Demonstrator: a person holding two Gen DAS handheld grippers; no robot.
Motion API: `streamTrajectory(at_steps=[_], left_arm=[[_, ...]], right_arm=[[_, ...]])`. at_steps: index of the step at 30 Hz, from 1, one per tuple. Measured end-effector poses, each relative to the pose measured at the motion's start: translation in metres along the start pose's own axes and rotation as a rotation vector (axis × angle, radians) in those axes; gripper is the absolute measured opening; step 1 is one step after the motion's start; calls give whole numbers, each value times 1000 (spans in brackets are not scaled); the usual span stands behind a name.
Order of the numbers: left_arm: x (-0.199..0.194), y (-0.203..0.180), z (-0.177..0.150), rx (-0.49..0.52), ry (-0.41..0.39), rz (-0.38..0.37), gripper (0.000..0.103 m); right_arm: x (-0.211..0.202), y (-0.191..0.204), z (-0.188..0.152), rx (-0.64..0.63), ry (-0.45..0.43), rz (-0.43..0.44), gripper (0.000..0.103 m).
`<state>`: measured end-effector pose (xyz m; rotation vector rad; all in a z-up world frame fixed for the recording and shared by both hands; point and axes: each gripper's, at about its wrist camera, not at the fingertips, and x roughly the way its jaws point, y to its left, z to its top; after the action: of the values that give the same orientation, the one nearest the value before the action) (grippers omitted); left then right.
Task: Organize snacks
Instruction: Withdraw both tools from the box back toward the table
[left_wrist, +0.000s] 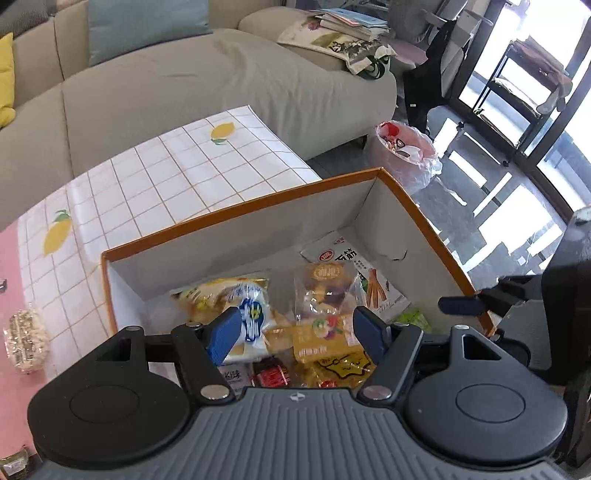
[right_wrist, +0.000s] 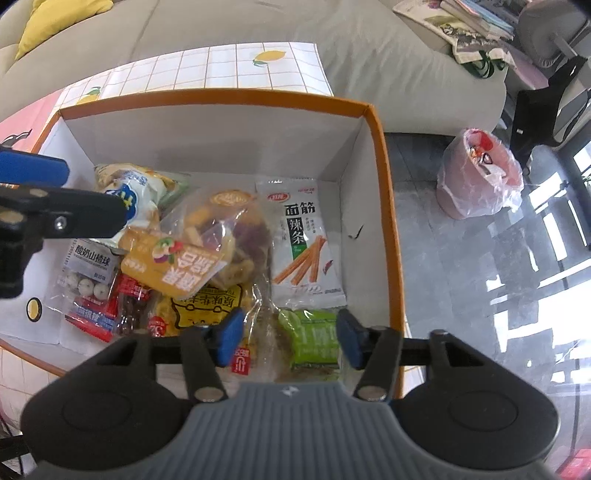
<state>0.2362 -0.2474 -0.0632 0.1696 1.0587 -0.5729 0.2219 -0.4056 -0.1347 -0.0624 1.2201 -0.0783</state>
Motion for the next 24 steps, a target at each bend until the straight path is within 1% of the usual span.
streamTrajectory(at_steps=[2, 5, 7, 8, 10, 13, 19, 22, 24], left_arm=[[-6, -1, -3, 12, -7, 13, 81], [-23, -3, -11, 31, -34, 52, 81], [-36, -4, -17, 53, -57, 57, 81], [-41, -4, -20, 58, -65, 59, 81], [-53, -4, -26, 60, -87, 61, 81], [-71, 1, -34, 45, -118, 62, 81], [-104, 18, -51, -6, -189, 79, 81], [-118, 28, -63, -24, -217, 111, 81], [-124, 36, -72, -37, -225, 137, 81]], right_arm=[[-5, 2, -1, -9, -6, -23, 58], [-18, 5, -6, -2, -41, -45, 72], [-26, 4, -9, 11, -61, -53, 75], [-30, 5, -11, 25, -69, -59, 79], [-36, 6, -16, 55, -82, -68, 80], [-50, 10, -25, 117, -114, -58, 80], [-85, 30, -40, 212, -251, -35, 81], [-100, 46, -47, 245, -323, -3, 86], [-107, 60, -51, 245, -359, 17, 87]])
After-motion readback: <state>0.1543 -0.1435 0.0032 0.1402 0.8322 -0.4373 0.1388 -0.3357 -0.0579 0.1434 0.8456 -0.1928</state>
